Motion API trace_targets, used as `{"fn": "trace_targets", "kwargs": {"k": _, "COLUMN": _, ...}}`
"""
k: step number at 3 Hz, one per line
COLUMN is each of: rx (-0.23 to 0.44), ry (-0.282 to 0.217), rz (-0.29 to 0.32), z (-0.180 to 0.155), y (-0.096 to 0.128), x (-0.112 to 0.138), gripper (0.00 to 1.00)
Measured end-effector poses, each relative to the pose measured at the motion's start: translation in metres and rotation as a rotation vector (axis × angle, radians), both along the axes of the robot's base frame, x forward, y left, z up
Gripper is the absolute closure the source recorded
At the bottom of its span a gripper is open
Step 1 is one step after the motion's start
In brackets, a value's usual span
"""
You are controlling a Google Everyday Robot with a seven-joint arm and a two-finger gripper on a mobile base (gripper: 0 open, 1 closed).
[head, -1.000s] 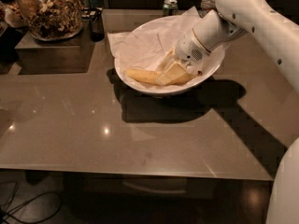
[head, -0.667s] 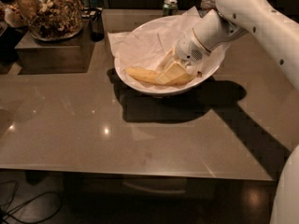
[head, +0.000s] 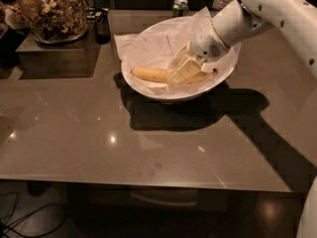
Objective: Pick banana from white bowl
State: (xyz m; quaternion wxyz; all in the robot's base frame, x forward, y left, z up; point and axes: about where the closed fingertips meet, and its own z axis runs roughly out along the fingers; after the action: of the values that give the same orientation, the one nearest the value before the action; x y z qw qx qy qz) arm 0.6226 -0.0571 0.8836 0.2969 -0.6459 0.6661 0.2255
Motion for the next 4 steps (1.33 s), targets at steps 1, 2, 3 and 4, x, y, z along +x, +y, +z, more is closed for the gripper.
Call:
{"fn": "trace_targets", "kwargs": {"k": 1, "rx": 0.03, "ry": -0.064, "rz": 0.043, "z": 0.044, "y": -0.002, "x": -0.002, "gripper": 1.0}}
{"fn": "trace_targets", "kwargs": {"k": 2, "rx": 0.089, "ry": -0.091, "rz": 0.08, "z": 0.079, "y": -0.006, "x": -0.005, "gripper": 1.0}}
{"fn": "trace_targets", "kwargs": {"k": 3, "rx": 0.122, "ry": -0.088, "rz": 0.075, "z": 0.104, "y": -0.015, "x": -0.025, "gripper": 1.0}}
{"fn": "trace_targets", "kwargs": {"k": 4, "rx": 0.158, "ry": -0.069, "rz": 0.036, "z": 0.123, "y": -0.026, "x": -0.059, "gripper": 1.0}}
